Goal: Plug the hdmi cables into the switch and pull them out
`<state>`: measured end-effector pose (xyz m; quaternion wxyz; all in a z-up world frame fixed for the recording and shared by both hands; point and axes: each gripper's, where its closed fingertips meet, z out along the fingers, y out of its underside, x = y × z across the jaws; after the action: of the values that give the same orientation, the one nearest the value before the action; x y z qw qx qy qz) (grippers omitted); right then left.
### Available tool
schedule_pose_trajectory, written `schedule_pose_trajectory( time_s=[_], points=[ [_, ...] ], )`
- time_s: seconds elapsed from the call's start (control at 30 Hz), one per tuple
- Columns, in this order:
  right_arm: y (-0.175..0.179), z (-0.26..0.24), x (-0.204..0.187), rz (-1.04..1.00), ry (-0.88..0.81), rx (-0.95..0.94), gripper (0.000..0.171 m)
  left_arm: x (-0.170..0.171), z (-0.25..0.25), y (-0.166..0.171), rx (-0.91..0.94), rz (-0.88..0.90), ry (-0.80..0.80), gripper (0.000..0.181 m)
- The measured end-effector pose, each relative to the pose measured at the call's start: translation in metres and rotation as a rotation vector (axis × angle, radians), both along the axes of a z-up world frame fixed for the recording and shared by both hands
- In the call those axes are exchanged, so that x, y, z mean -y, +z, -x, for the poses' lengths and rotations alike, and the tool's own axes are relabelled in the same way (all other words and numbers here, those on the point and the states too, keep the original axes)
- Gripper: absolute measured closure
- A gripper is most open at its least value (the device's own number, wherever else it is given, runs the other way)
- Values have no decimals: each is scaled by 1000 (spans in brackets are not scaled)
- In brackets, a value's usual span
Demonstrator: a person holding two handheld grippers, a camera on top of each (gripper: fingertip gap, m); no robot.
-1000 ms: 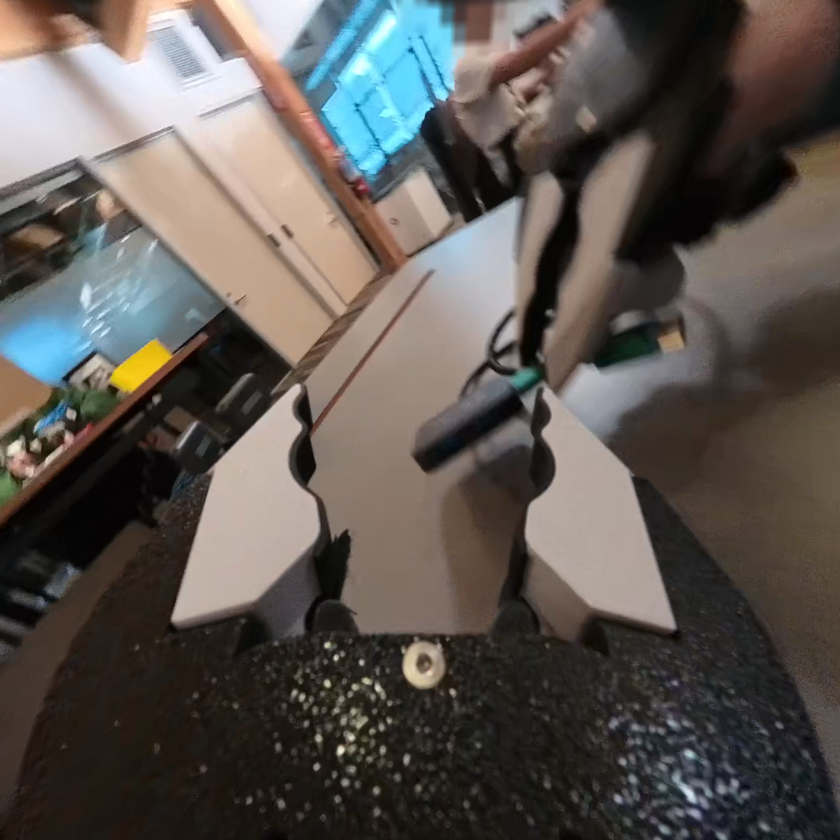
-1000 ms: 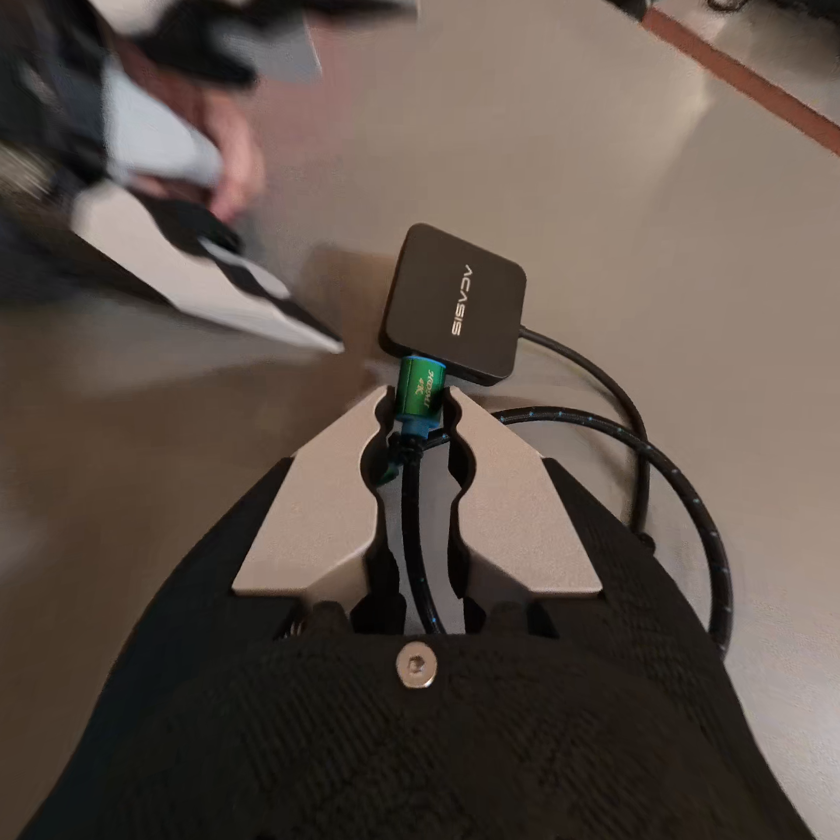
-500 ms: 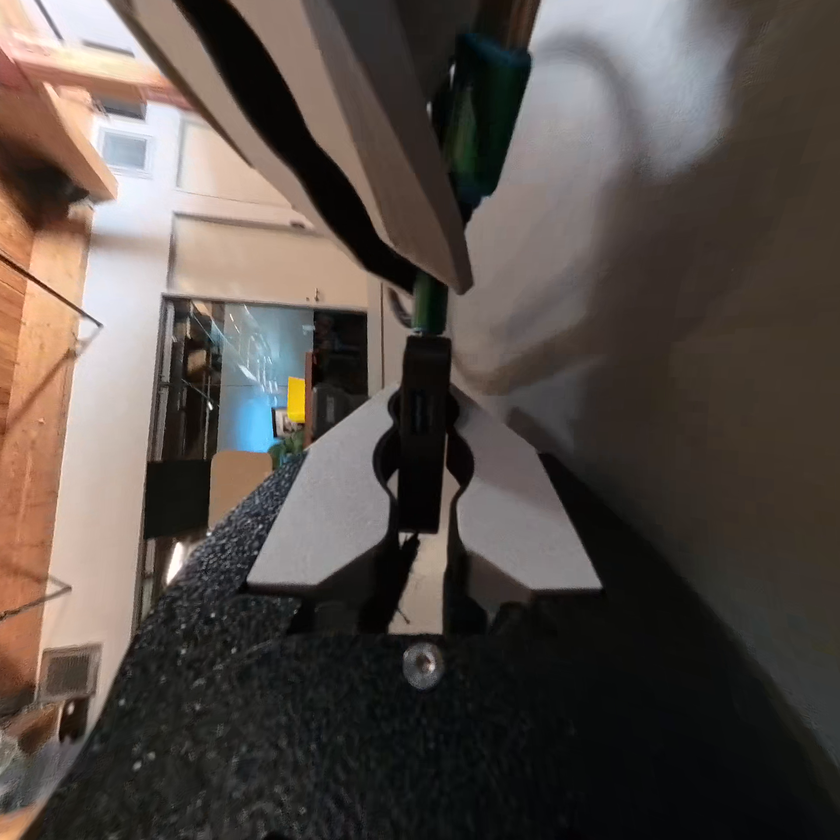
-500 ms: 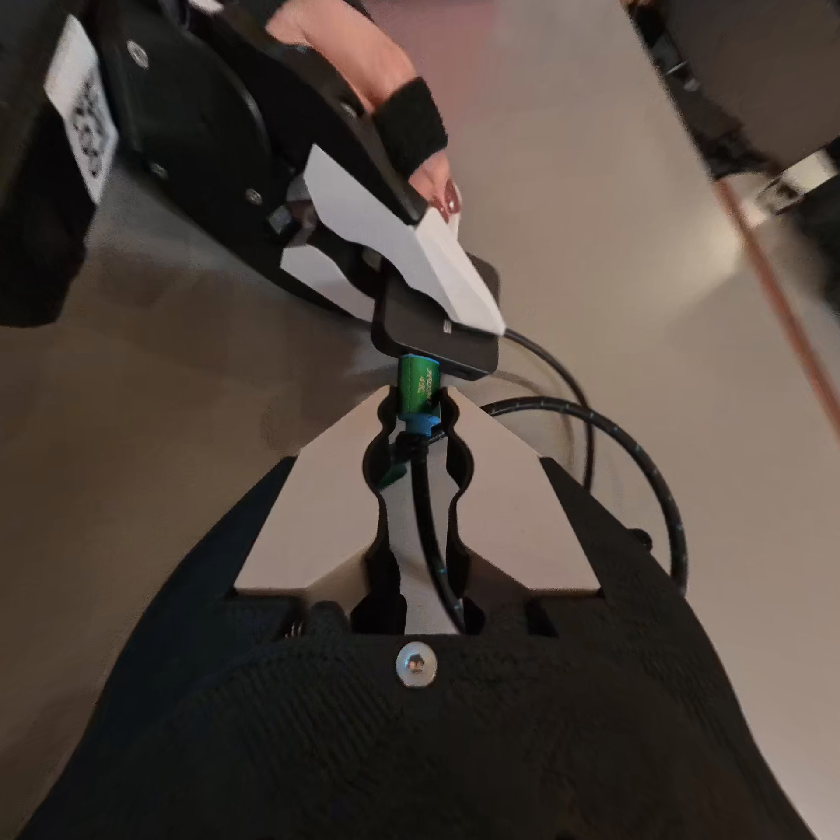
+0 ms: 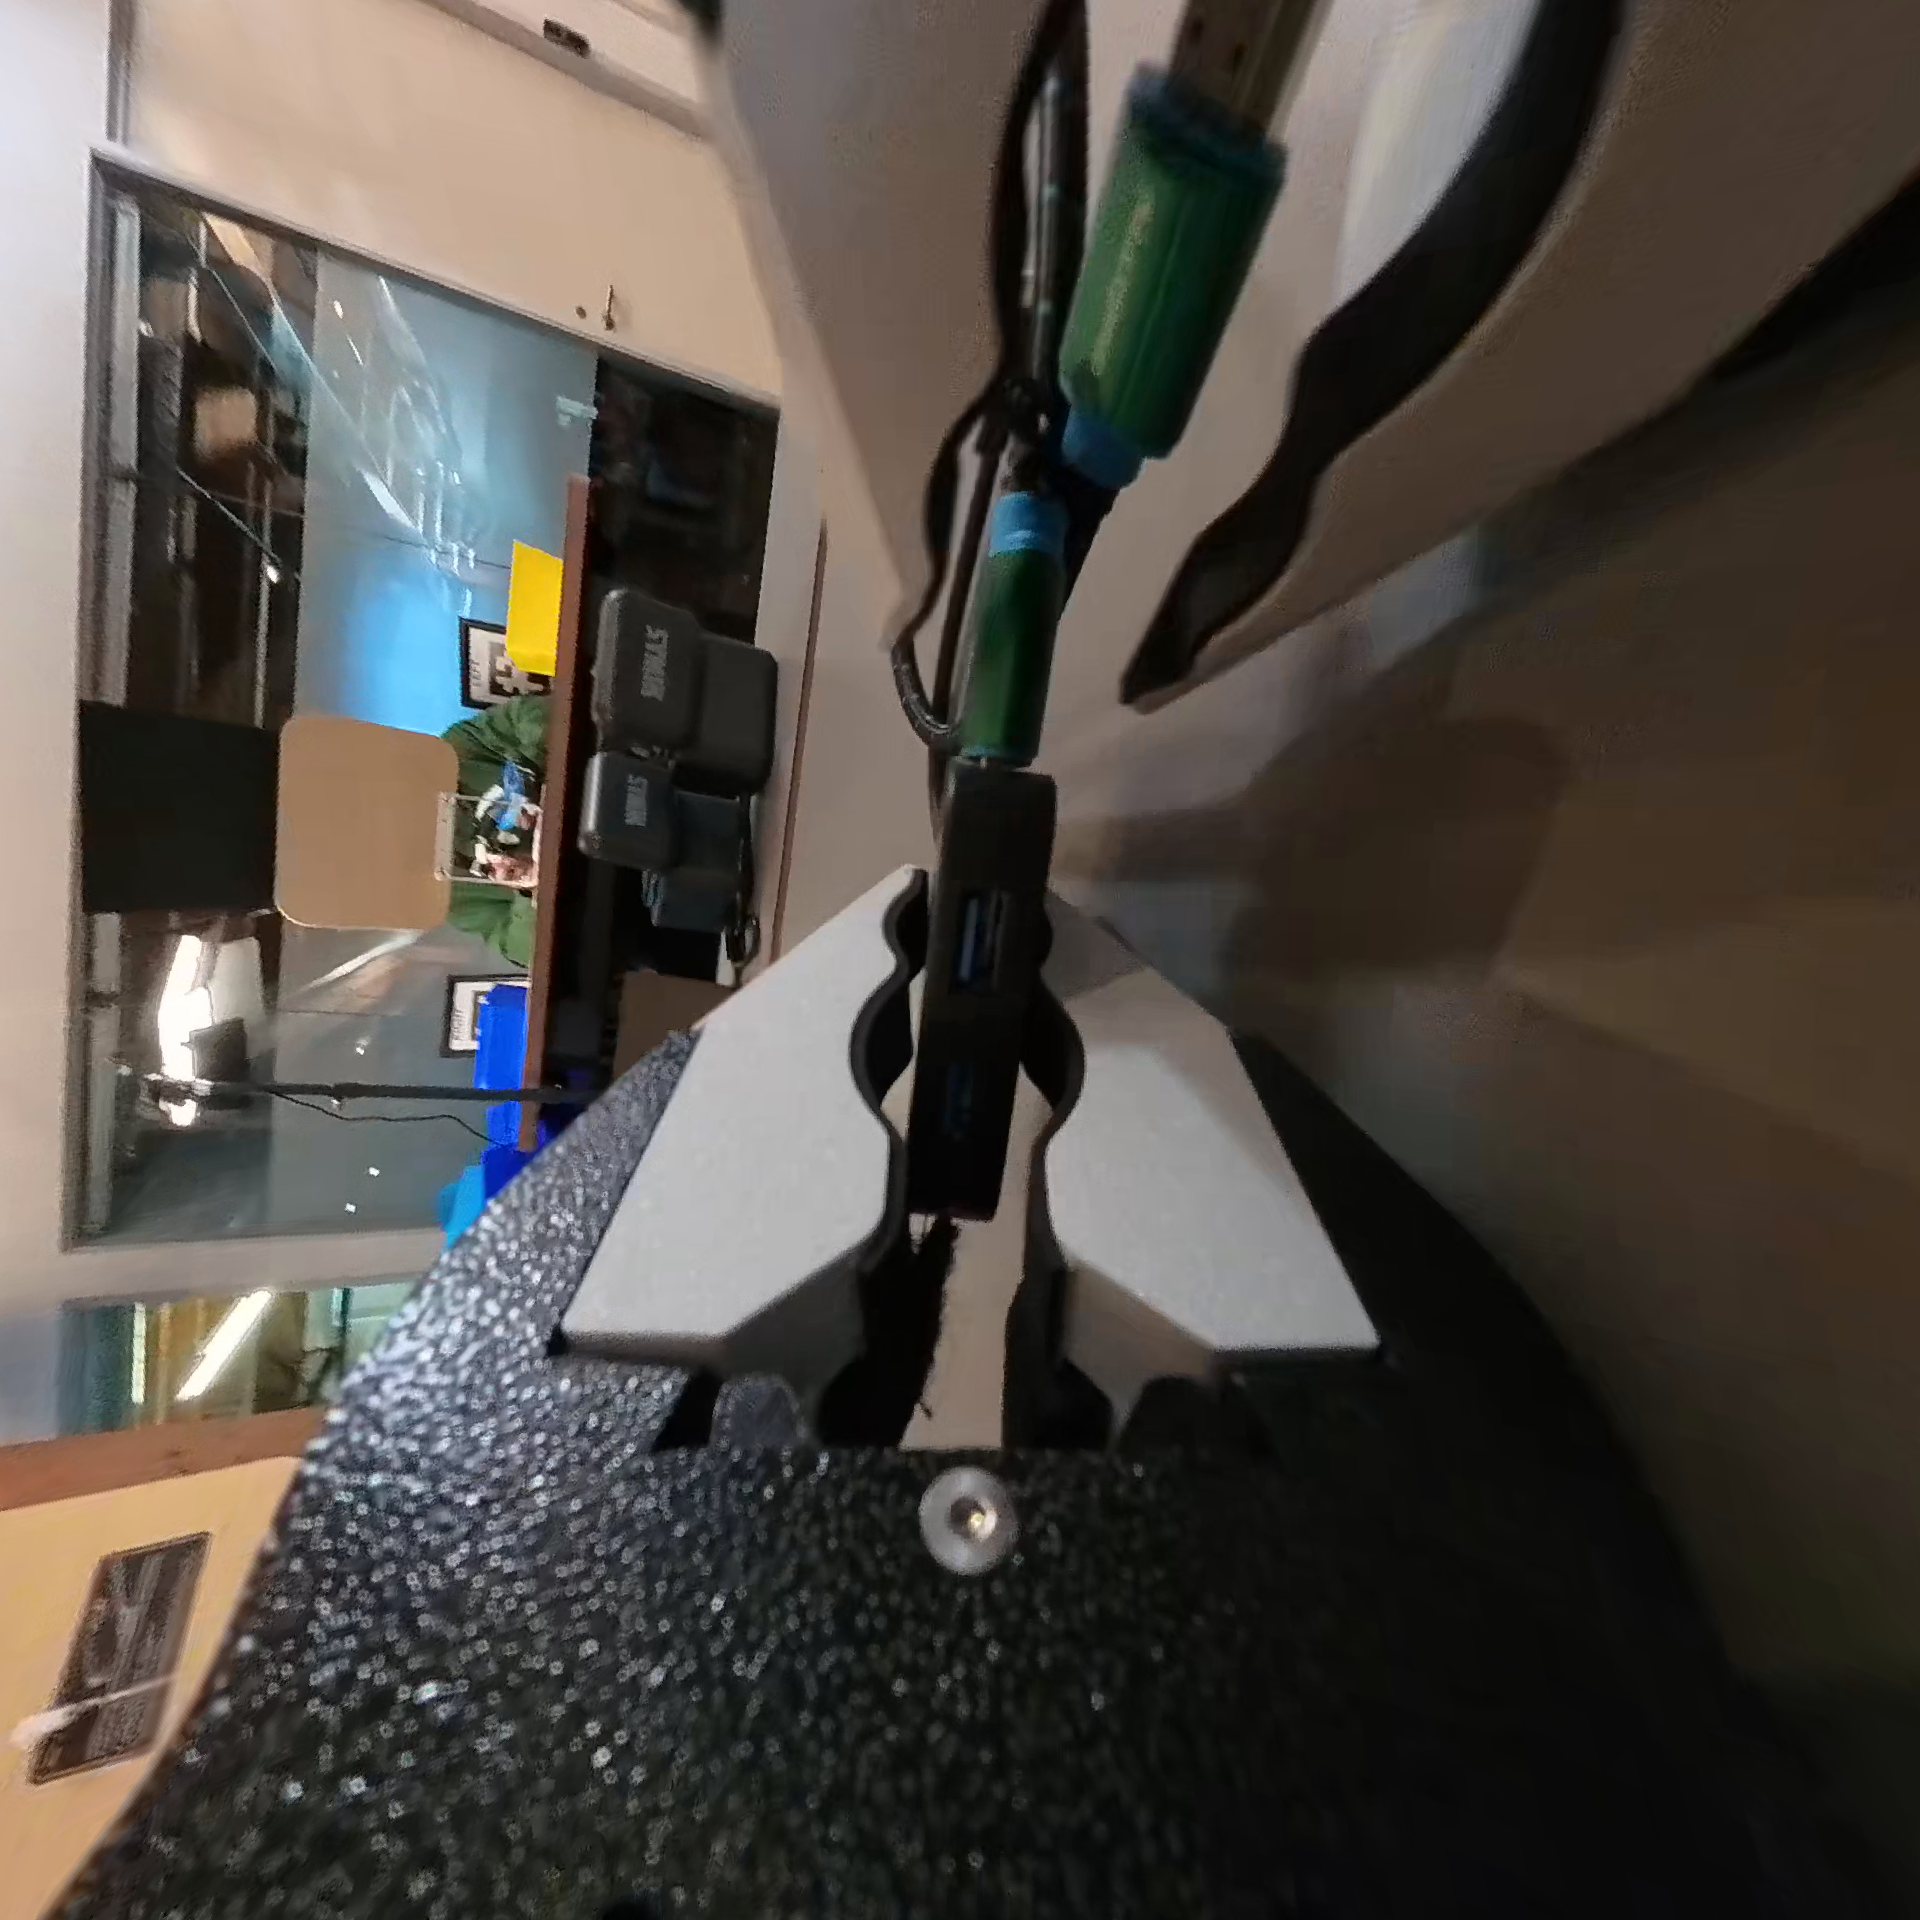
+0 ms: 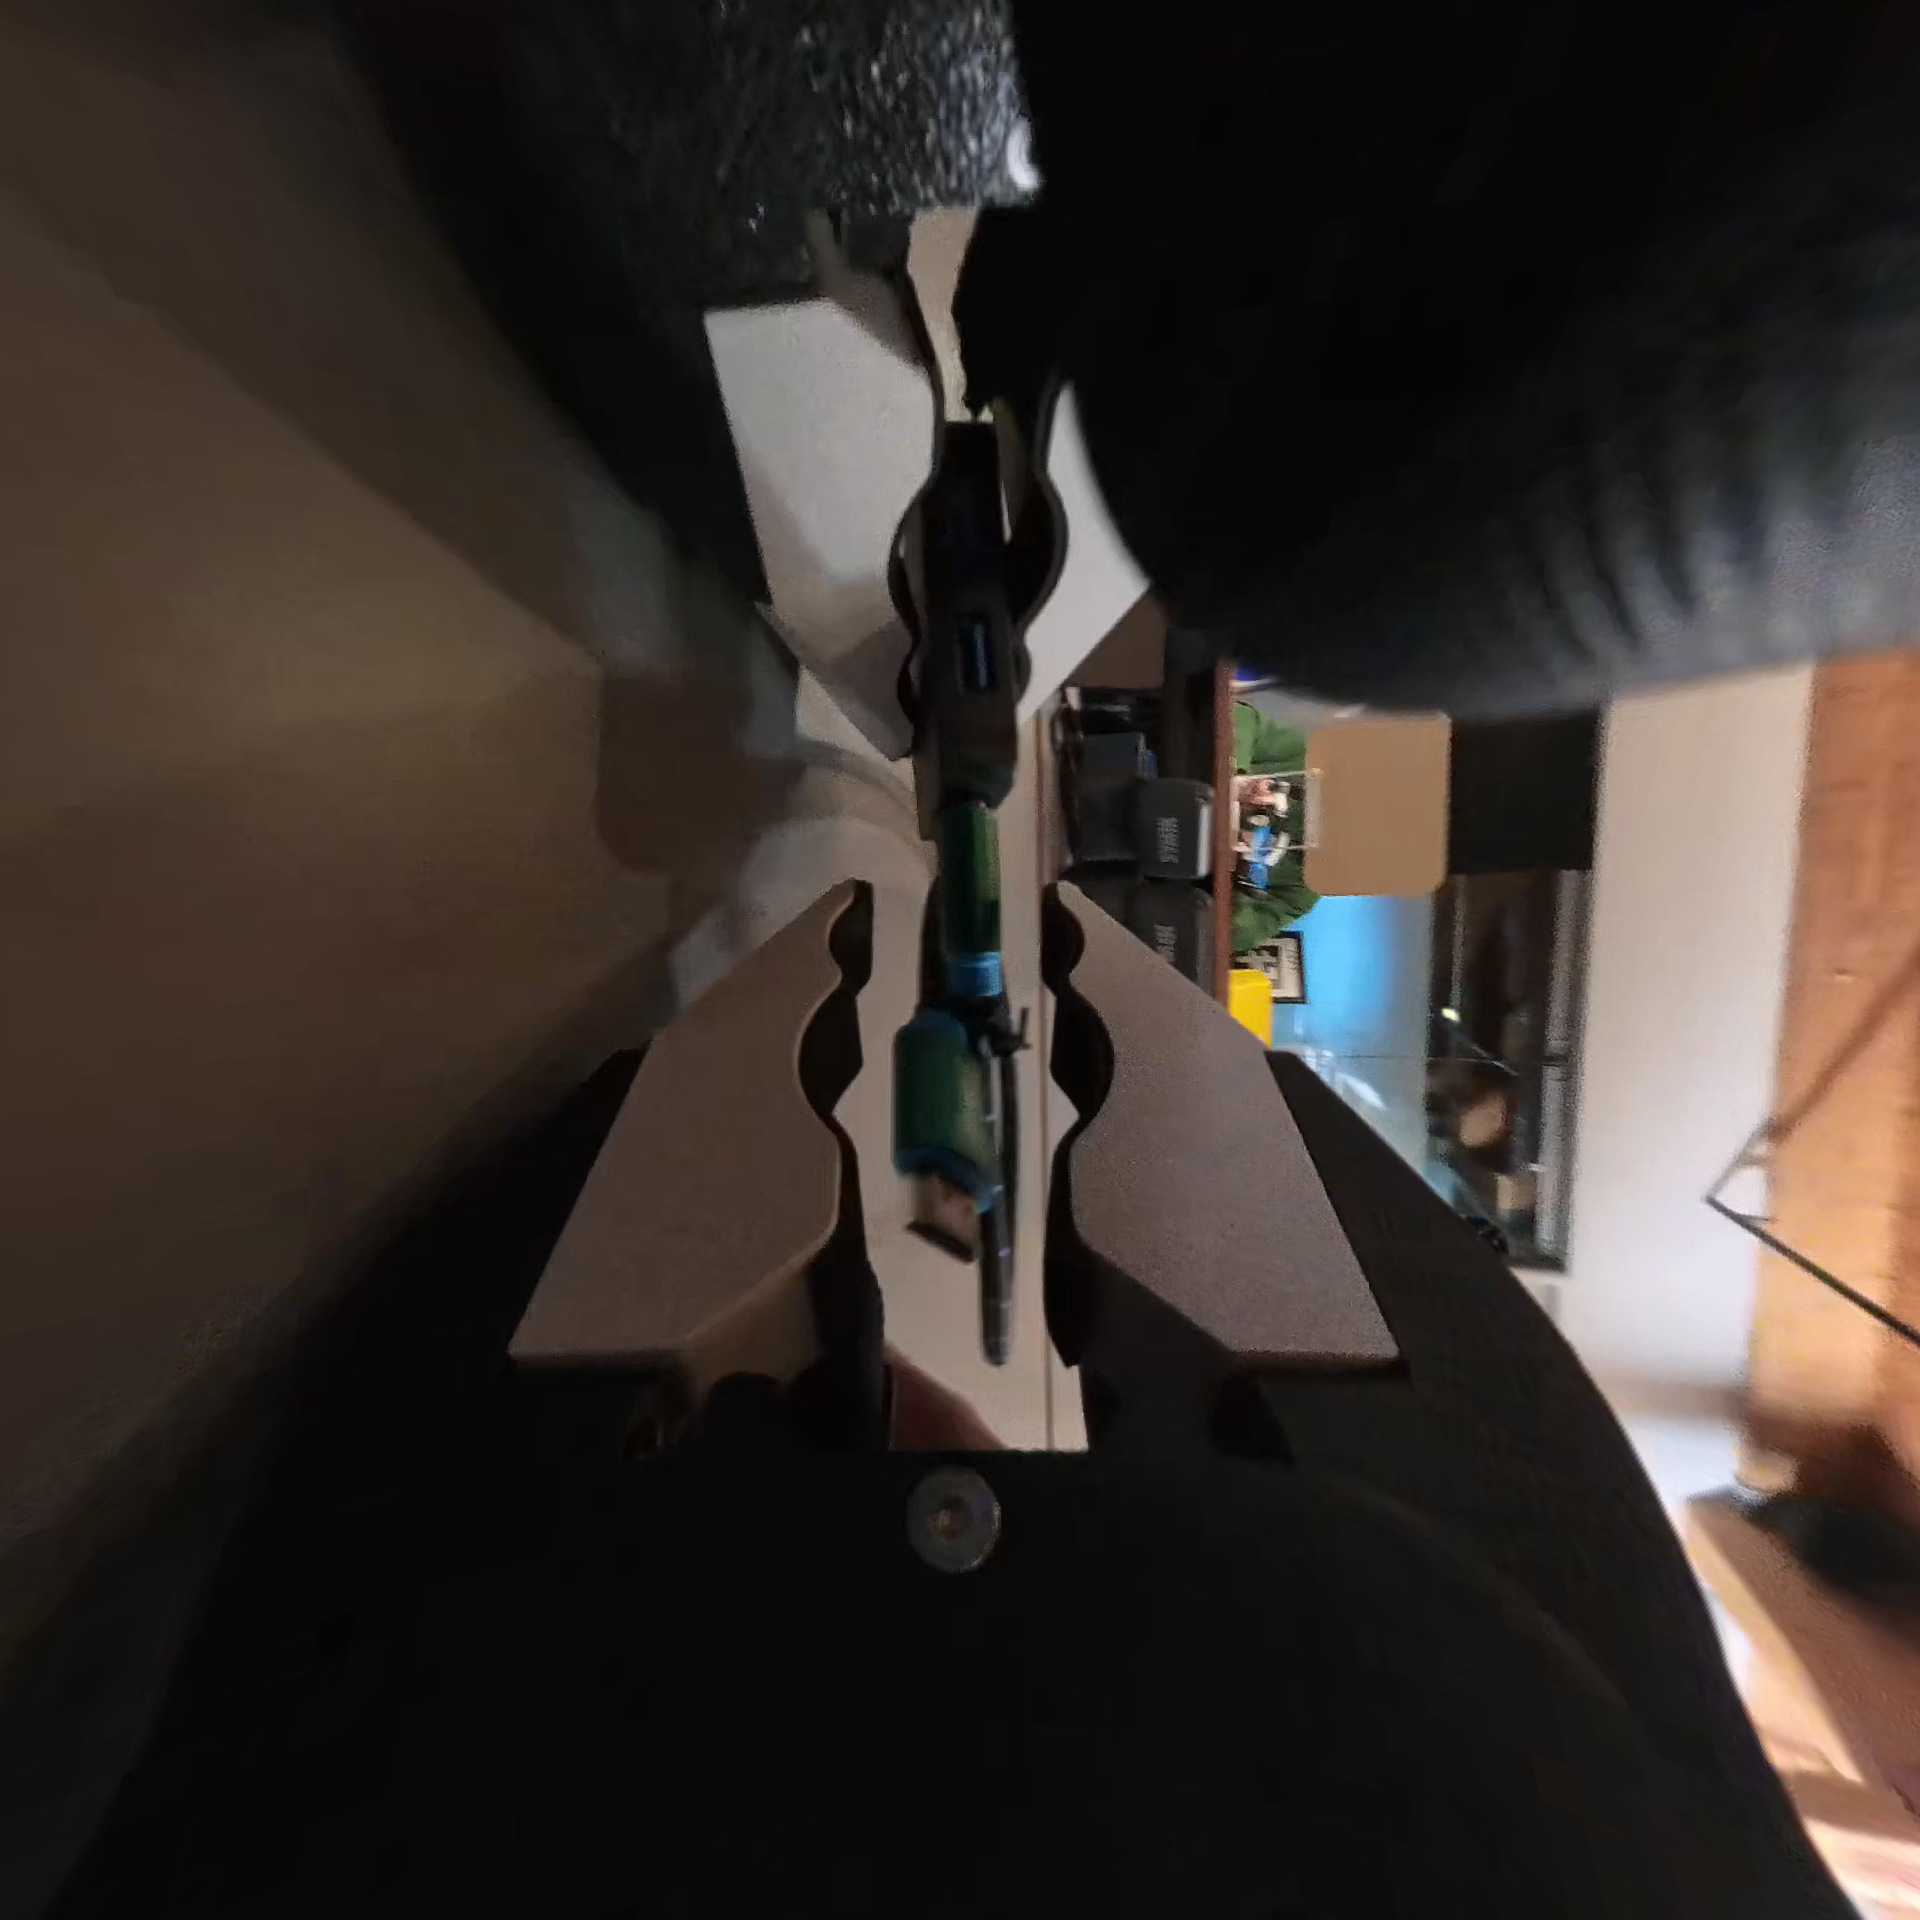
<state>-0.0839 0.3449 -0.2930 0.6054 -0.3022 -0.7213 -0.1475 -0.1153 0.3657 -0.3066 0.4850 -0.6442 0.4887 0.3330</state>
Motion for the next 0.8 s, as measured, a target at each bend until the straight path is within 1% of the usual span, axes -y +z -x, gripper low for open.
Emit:
schedule_pose_trajectory(
  time_s=[0.1, 0.27, 0.53, 0.67, 0.8],
  points=[
    [4, 3, -5, -62, -13, -28, 146, 1, -5, -1, -28, -4, -16, 168],
    [2, 7, -6, -181, -23, 11, 160, 1, -7, 1, -20, -23, -23, 168],
    [1, 5, -13, -171, -57, 10, 161, 3, -11, 0, -2, -2, -59, 169],
    [-1, 3, -5, -154, 25, 19, 161, 11, -14, 1, -63, -15, -108, 170],
    [-3, -3, 1, -143, 68, 24, 161, 18, -18, 0, -72, -22, -126, 169]
  ],
)
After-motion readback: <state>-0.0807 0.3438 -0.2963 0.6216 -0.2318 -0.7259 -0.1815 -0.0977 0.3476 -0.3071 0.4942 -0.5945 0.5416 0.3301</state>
